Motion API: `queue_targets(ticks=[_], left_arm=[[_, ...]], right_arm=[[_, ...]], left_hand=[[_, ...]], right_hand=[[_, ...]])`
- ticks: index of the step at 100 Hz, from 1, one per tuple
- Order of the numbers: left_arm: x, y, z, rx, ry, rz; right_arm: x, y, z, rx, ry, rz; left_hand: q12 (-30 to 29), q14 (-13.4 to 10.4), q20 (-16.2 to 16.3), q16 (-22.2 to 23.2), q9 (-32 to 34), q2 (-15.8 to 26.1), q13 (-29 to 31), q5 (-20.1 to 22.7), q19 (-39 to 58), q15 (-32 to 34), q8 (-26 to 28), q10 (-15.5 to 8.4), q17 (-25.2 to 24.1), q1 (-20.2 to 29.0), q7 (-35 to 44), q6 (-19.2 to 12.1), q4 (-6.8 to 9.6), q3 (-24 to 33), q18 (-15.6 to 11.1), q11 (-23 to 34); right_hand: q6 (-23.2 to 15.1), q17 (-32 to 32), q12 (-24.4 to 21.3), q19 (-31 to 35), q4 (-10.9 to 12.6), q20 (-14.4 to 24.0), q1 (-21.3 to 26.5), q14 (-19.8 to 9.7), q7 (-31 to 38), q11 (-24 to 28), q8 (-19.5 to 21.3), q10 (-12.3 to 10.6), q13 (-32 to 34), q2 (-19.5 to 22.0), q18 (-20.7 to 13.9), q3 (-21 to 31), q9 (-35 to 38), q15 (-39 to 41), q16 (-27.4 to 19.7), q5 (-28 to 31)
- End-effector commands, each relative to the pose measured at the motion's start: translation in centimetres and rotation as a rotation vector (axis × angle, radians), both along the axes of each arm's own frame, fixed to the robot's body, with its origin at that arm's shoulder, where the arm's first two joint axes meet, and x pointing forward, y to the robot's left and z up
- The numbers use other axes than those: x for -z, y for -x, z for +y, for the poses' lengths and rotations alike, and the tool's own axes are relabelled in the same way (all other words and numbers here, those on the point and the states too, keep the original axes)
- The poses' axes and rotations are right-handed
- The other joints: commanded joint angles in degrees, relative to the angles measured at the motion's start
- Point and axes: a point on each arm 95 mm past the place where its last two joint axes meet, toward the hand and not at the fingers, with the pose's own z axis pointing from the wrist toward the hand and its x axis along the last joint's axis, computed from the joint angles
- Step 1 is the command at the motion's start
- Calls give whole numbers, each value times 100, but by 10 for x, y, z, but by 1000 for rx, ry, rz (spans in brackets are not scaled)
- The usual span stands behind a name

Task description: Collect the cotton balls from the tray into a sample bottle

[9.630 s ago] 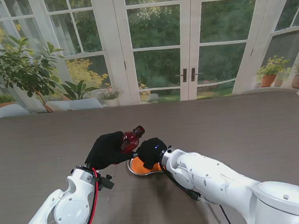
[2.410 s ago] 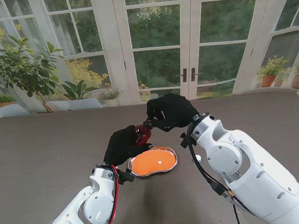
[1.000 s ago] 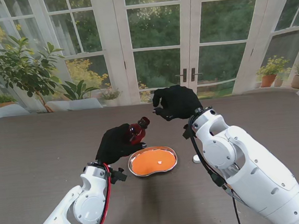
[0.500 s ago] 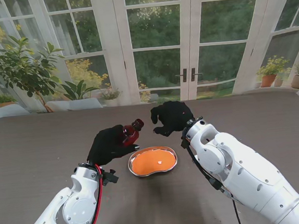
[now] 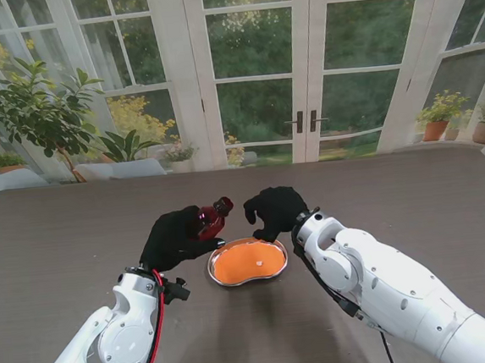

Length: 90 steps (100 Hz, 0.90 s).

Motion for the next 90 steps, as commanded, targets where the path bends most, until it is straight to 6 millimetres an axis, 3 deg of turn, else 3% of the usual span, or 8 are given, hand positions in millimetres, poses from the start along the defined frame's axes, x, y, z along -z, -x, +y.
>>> queue_targets(ticks=[1,25,55,90], left_arm=[[-1,1,-2,13,-6,6],[-1,2,-1,13,-10,6],[0,2,-1,17,-12,6],[0,3,-2,19,-14,7]], right_arm=[[9,1,4,-11,23,24],[28,-1,7,-38,76,47],[47,-7,9,-45,127,65],[65,-9,11,-60,176,65]], left_hand=[[11,-45,-56,-8,329,1116,176,924,-75,55,40,-612,-46,1239,906,-1532,153,1644,-227,126],[16,-46,-53,-10,329,1116,175,925,-71,57,43,-616,-44,1238,905,-1534,154,1629,-226,137],[17,-34,-51,-12,334,1117,180,923,-68,60,40,-596,-41,1246,899,-1509,154,1620,-229,145],[16,-26,-49,-15,323,1124,171,923,-72,57,43,-577,-44,1253,896,-1481,153,1611,-211,150]], right_hand=[[-115,103,113,270,63,34,-82,-239,-94,171,136,-111,221,-320,92,309,128,267,138,95],[-324,144,228,302,-177,34,-17,-218,-198,280,-59,-134,217,-396,139,302,306,387,195,223],[-318,150,262,302,-114,30,-16,-232,-246,266,-137,-144,217,-417,140,325,313,406,205,247],[-342,208,272,331,-340,25,7,-241,-184,265,-301,-154,217,-486,157,311,394,475,236,360]])
